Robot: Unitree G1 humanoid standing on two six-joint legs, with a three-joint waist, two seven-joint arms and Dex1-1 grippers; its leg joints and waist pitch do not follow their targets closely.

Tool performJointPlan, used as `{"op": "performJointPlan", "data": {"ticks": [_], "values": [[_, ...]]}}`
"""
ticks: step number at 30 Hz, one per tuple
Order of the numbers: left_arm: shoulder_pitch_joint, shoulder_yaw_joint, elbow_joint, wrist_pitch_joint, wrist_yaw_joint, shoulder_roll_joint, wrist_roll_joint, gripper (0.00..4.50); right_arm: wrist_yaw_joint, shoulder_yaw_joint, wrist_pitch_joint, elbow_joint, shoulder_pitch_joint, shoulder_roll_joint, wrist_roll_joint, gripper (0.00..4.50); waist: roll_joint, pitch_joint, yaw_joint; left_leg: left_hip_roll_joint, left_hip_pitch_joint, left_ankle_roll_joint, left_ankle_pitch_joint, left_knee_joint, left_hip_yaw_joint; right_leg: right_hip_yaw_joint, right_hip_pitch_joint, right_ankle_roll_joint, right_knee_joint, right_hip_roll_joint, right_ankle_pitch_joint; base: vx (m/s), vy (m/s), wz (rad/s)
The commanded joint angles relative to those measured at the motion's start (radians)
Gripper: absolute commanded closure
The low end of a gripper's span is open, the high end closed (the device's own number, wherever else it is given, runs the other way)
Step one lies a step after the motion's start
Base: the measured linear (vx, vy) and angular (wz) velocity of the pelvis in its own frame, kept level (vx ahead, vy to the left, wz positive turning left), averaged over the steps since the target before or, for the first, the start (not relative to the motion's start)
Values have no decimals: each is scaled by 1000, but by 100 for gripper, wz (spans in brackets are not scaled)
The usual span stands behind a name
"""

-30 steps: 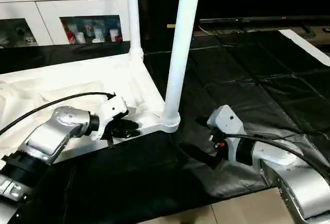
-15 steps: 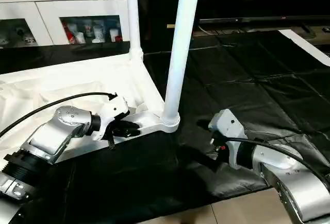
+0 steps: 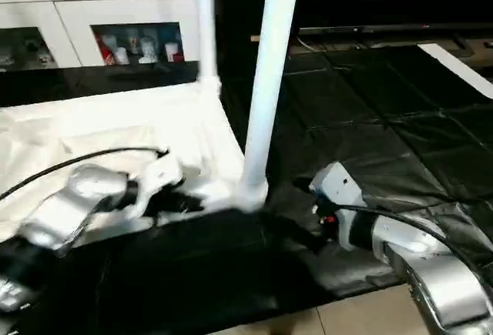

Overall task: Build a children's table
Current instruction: Rotate leg to tighten

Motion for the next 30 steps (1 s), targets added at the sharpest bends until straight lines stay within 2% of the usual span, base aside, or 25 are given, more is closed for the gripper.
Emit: {"op": "performJointPlan", "data": {"ticks": [1, 3, 8, 13, 14, 15, 18, 19, 22, 23, 30], "values": [[4, -36, -33, -49, -75, 23, -2, 441, 35, 11, -25, 11, -13, -15, -3, 0, -4, -55, 1, 69, 30, 36, -186, -81, -23, 30, 30, -248, -67, -65, -83, 0, 0, 0], [5, -39, -31, -74, -96, 31, -4, 441, 63, 27, -47, 24, -25, -20, -8, 0, 2, -54, 6, 68, 32, 26, -198, -82, -24, 30, 28, -244, -66, -65, -106, 0, 0, 0], [-1, -51, -25, -117, -141, 39, -3, 441, 120, 53, -76, 57, -53, -21, -5, 0, 0, -56, 11, 69, 33, 16, -196, -82, -21, 31, 27, -239, -65, -67, -102, 0, 0, 0], [-14, -69, -20, -171, -182, 23, -6, 441, 255, 126, -148, 165, -120, 0, -8, 0, -3, -61, 16, 69, 29, 43, -147, -76, -19, 30, 31, -258, -56, -69, -36, 0, 0, 0], [-14, -69, -20, -172, -182, 21, -6, 441, 258, 128, -150, 170, -122, 2, -9, 0, -3, -61, 16, 68, 29, 45, -145, -75, -19, 29, 31, -261, -55, -69, -33, 0, 0, 0], [-16, -72, -20, -177, -186, 15, -6, 441, 281, 142, -163, 204, -137, 11, -10, 0, -7, -60, 16, 69, 29, 48, -146, -76, -18, 28, 30, -263, -57, -68, -39, 0, 0, 0], [-17, -78, -20, -184, -190, 11, -3, 441, 314, 163, -180, 244, -155, 18, -17, 0, -6, -59, 19, 70, 29, 47, -157, -76, -18, 29, 29, -263, -59, -69, -67, 0, 0, 0], [-17, -79, -20, -185, -191, 11, -3, 448, 327, 169, -180, 260, -163, 25, -15, 19, -6, -60, 20, 70, 30, 47, -150, -76, -17, 29, 30, -263, -57, -69, -62, 0, 0, 0], [-21, -79, -13, -193, -197, 8, 0, 448, 349, 175, -184, 292, -180, 37, -8, 19, -8, -59, 23, 69, 29, 48, -155, -76, -17, 29, 29, -259, -58, -69, -75, 0, 0, 0], [-22, -80, -11, -195, -198, 8, 2, 450, 354, 176, -184, 299, -183, 40, -7, 33, -9, -60, 23, 69, 29, 47, -156, -76, -17, 28, 29, -259, -58, -70, -85, 0, 0, 0], [-29, -78, 6, -210, -204, 12, 10, 450, 405, 182, -204, 343, -194, 48, 6, 91, -6, -62, 30, 69, 28, 54, -132, -74, -15, 28, 30, -260, -54, -68, -51, 0, 0, 0]]}}
